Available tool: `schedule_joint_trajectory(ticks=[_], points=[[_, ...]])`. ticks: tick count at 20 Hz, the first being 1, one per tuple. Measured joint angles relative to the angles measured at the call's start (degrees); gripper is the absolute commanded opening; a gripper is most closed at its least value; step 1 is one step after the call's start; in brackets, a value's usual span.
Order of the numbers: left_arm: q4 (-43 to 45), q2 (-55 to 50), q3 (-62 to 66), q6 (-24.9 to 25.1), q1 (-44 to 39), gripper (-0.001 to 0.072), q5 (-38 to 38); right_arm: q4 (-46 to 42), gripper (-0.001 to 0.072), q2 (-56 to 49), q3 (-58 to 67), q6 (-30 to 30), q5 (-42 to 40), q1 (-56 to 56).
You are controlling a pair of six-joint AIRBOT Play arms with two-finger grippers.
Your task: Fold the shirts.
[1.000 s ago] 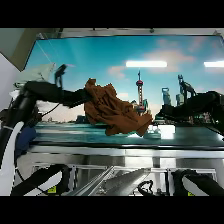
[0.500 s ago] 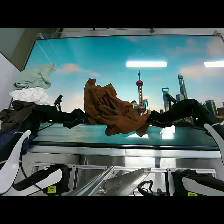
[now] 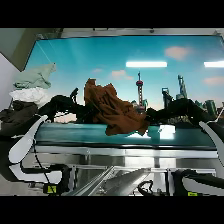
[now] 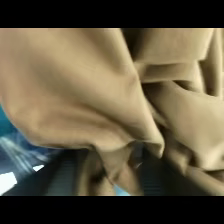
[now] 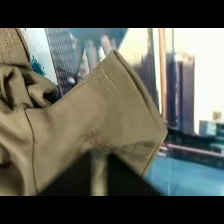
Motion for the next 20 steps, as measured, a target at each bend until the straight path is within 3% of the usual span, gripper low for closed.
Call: schedule_joint_trajectory(ticks=[1,2,7,12,16,20], points=[[-0.04,-0.9,0.33,0.02,-0.17,0.0041,0.07,0.02,0.0012,-0.02,0.04,-0.59,0.28,0.02],[0.17,-1.2,0.59,0.15,-0.35,0.002,-0.11,0.04,0.0011,-0.07,0.04,-0.87,0.55,0.04],[1.9,0.72,1.01,0.13,-0.7,0.002,-4.0,0.26,0.0011,-0.07,0.11,-2.29,1.29,0.04],[1.42,10.21,2.14,0.11,-0.72,0.002,-5.16,1.53,0.0009,3.48,4.92,-4.35,0.44,0.02],[1.07,23.63,10.32,0.11,-1.84,0.002,-3.56,2.19,0.001,13.03,18.01,-5.75,-1.2,-0.04],[1.09,38.42,26.97,0.11,-4.87,0.002,-4.31,0.98,0.001,26.12,36.72,-9.84,0.22,-0.07]])
